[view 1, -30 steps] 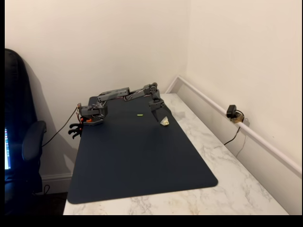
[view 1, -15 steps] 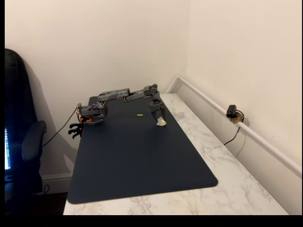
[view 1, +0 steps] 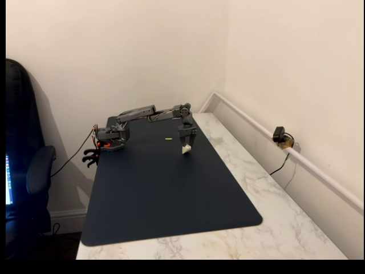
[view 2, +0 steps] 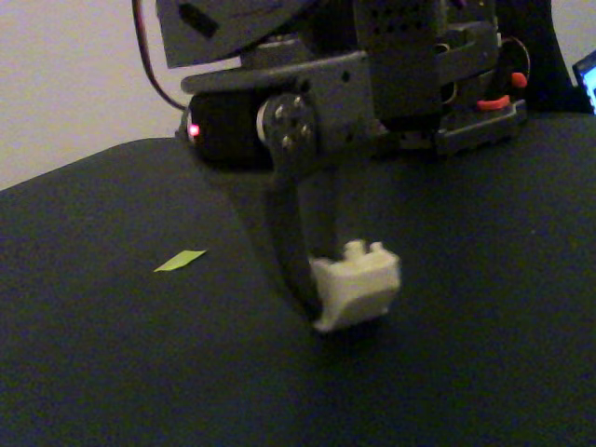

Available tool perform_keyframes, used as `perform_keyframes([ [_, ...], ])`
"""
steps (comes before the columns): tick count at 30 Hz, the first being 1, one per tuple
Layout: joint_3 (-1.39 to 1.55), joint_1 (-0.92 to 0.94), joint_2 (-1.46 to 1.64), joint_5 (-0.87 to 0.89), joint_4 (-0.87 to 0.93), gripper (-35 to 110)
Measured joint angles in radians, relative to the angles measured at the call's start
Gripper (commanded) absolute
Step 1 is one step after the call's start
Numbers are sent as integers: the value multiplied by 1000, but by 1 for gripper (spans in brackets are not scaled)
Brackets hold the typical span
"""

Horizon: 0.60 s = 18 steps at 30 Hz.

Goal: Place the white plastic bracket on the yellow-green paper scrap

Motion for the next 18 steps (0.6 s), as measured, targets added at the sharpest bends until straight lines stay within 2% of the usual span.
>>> perform_keyframes([
  [11, 225, 2, 262, 18, 0, 0],
  [18, 488, 2, 526, 35, -2, 0],
])
